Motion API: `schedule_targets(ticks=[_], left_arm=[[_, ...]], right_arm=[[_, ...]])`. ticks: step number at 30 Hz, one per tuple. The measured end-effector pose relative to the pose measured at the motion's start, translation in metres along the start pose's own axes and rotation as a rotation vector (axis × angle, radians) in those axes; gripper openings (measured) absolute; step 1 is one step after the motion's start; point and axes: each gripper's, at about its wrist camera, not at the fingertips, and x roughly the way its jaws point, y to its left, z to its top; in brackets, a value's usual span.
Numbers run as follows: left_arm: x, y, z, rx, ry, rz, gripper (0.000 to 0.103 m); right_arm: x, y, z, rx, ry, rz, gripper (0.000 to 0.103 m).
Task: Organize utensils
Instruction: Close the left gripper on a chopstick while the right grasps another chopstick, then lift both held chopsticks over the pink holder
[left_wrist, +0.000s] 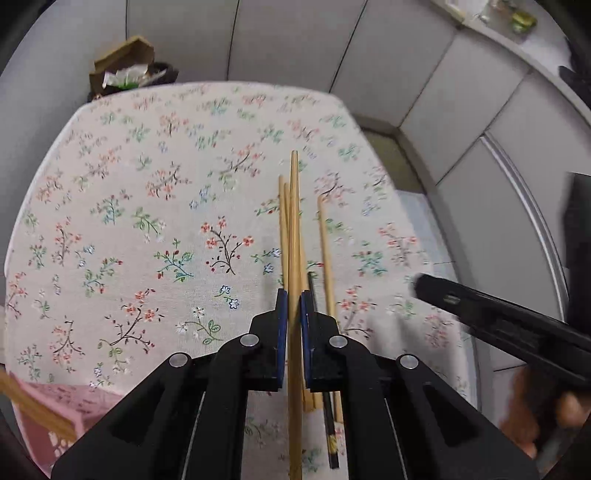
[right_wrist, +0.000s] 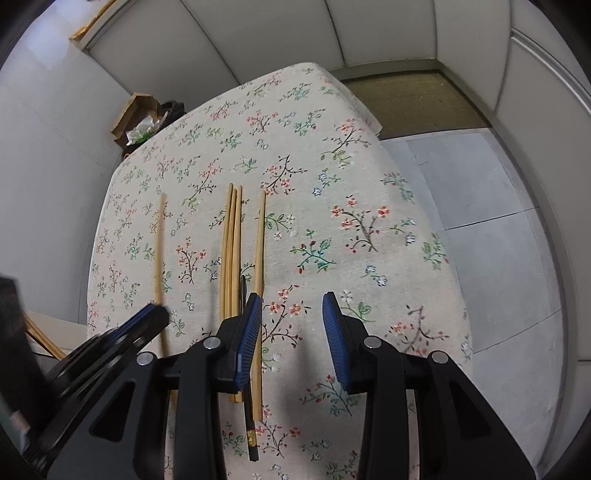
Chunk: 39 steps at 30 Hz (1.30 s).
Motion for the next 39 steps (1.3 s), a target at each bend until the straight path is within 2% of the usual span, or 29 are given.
schedule_targets(ticks=[4,9,13,17,20,22,26,27,29,31,36,38,39], left_arm=[[-0.026,0.001,-0.001,-0.015,-0.044,-0.02,0.006],[-0.057,0.002,-0.002,0.004,-0.114,-0.033,0.006],[-0.063,0.008,0.0,-0.014,-0.131,-0.044,0.006],[-0.065,0.014,0.0,-0.038,-0.13,-0.061,0.006],[-0.072,0.016,0.0,-0.033,-0.149,-0.066,0.006],[-0.077,0.019,0.0,-0.04,-0.157,-0.074,0.006],[-0.091,0.025,-0.001,-0.046,-0.182,-0.089,0.006],[-0.094,0.025,-0.001,-0.044,-0.189,-0.092,0.006],[-0.102,0.024,-0.002,-0.036,-0.21,-0.097,0.006],[-0.111,0.025,-0.002,-0.025,-0.235,-0.099,0.006],[-0.119,0.032,-0.007,-0.045,-0.235,-0.105,0.006],[-0.122,0.034,-0.008,-0.047,-0.237,-0.1,0.006],[-0.125,0.035,-0.008,-0.046,-0.243,-0.099,0.006]], right_arm=[[0.031,-0.004,0.002,0.017,0.051,0.023,0.023],[0.044,0.008,0.005,0.011,0.042,0.066,0.022],[0.053,0.03,0.005,-0.067,0.03,0.025,0.022],[0.066,0.038,0.005,-0.069,0.034,-0.007,0.016],[0.076,0.048,-0.001,-0.13,0.055,-0.062,0.007],[0.065,0.051,0.001,-0.126,0.05,-0.08,0.006],[-0.012,0.067,0.012,-0.142,-0.133,0.007,0.005],[-0.022,0.069,0.012,-0.146,-0.159,0.015,0.0],[-0.04,0.069,0.008,-0.153,-0.207,0.027,0.0],[-0.043,0.068,0.005,-0.168,-0.217,0.006,0.0],[-0.006,0.056,0.003,-0.174,-0.107,-0.022,0.001],[0.006,0.053,0.007,-0.161,-0.083,-0.03,0.005],[0.011,0.05,0.009,-0.151,-0.08,-0.035,0.012]])
